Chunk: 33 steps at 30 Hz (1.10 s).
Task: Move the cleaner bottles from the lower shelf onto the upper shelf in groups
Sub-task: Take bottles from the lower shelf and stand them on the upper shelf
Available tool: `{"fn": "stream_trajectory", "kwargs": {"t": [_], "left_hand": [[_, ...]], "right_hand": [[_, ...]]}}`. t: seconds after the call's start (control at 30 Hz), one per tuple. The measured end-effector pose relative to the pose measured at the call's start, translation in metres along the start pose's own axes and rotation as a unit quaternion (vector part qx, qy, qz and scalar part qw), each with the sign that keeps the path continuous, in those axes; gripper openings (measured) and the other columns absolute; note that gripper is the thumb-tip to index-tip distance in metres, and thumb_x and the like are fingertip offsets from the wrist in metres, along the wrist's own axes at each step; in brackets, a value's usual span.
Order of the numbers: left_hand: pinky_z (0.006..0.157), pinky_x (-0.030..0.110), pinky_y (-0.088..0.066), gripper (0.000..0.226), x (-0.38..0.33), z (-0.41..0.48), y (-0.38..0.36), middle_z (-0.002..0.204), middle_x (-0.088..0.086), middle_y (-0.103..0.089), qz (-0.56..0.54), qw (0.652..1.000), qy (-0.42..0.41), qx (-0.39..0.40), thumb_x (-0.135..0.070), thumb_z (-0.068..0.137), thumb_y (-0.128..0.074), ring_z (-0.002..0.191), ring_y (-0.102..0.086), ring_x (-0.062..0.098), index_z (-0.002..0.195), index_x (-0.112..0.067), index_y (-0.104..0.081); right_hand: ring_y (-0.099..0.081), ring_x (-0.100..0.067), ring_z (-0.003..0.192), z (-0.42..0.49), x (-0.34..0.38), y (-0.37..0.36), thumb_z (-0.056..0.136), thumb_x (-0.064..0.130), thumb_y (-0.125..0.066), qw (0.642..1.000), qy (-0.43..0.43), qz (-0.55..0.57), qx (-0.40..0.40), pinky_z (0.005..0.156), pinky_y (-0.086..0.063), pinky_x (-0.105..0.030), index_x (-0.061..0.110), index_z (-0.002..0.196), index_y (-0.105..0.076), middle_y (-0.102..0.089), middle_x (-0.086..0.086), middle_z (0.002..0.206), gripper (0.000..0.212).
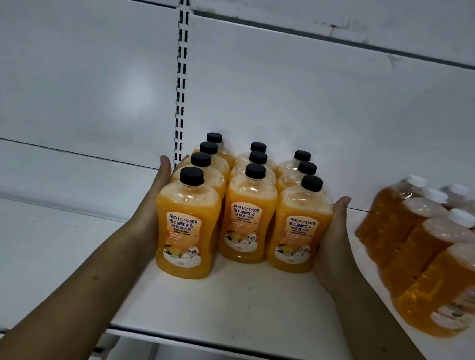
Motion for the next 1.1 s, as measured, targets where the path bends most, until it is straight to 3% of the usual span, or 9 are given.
{"fn": "stream_trajectory", "kwargs": {"t": [0.27, 0.37, 0.53, 0.7, 0.83, 1.1], "left_hand": [[0.063, 0.038, -0.064, 0.076, -0.004, 0.001, 0.005, 0.104, 0.010, -0.080, 0.029, 0.999, -0.014, 0.009, -0.077, 0.094, -0.030, 0.085, -0.079, 0.028, 0.147, -0.028, -0.055], [0.063, 0.037, -0.064, 0.071, -0.011, 0.001, 0.006, 0.109, 0.009, -0.080, 0.047, 0.998, -0.032, 0.004, -0.074, 0.098, -0.028, 0.087, -0.080, 0.028, 0.145, -0.029, -0.057], [0.082, 0.044, -0.063, 0.072, -0.037, 0.007, -0.005, 0.146, -0.002, -0.062, 0.104, 0.993, -0.049, -0.004, -0.081, 0.093, -0.028, 0.118, -0.071, 0.028, 0.152, -0.045, -0.046], [0.101, 0.055, -0.055, 0.082, -0.039, 0.010, -0.010, 0.149, 0.001, -0.061, 0.101, 0.994, -0.030, 0.006, -0.085, 0.086, -0.038, 0.121, -0.070, 0.032, 0.155, -0.041, -0.045], [0.107, 0.059, -0.050, 0.087, -0.036, 0.016, -0.004, 0.147, 0.004, -0.063, 0.097, 0.995, -0.033, 0.021, -0.086, 0.081, -0.042, 0.122, -0.069, 0.035, 0.155, -0.039, -0.046], [0.111, 0.061, -0.046, 0.086, -0.035, 0.018, 0.000, 0.149, 0.006, -0.060, 0.079, 0.996, -0.032, 0.033, -0.088, 0.086, -0.041, 0.126, -0.066, 0.038, 0.155, -0.037, -0.046]], "right_hand": [[-0.073, -0.032, 0.114, -0.001, 0.003, 0.000, 0.074, 0.088, -0.027, 1.000, 0.022, -0.022, -0.005, 0.109, -0.049, -0.062, 0.029, 0.141, -0.062, -0.078, -0.011, 0.119, 0.096], [-0.073, -0.031, 0.116, 0.002, 0.013, 0.002, 0.080, 0.084, -0.027, 0.999, 0.049, -0.012, -0.005, 0.109, -0.050, -0.058, 0.025, 0.139, -0.064, -0.076, -0.012, 0.123, 0.091], [-0.072, -0.023, 0.118, 0.012, 0.032, 0.002, 0.097, 0.077, -0.016, 0.997, 0.070, -0.008, 0.007, 0.096, -0.056, -0.042, 0.028, 0.152, -0.049, -0.073, -0.001, 0.132, 0.081], [-0.073, -0.026, 0.115, 0.009, 0.034, -0.010, 0.095, 0.077, -0.021, 0.999, 0.042, 0.024, 0.027, 0.096, -0.059, -0.048, 0.035, 0.154, -0.043, -0.070, 0.000, 0.137, 0.076], [-0.076, -0.026, 0.108, 0.009, 0.030, -0.008, 0.098, 0.074, -0.017, 0.998, 0.036, 0.037, 0.034, 0.086, -0.064, -0.044, 0.039, 0.133, -0.058, -0.077, 0.000, 0.122, 0.064], [-0.073, -0.028, 0.117, 0.013, 0.025, -0.008, 0.086, 0.083, -0.025, 0.998, 0.048, 0.019, 0.038, 0.103, -0.055, -0.056, 0.037, 0.157, -0.040, -0.070, -0.002, 0.137, 0.086]]}}
Point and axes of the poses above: each hand's wrist, its own z-axis towards the middle knuckle, its own y-axis out of the back of the hand, x = y × z, the point moved 2 cm from there along z, towards the middle knuckle
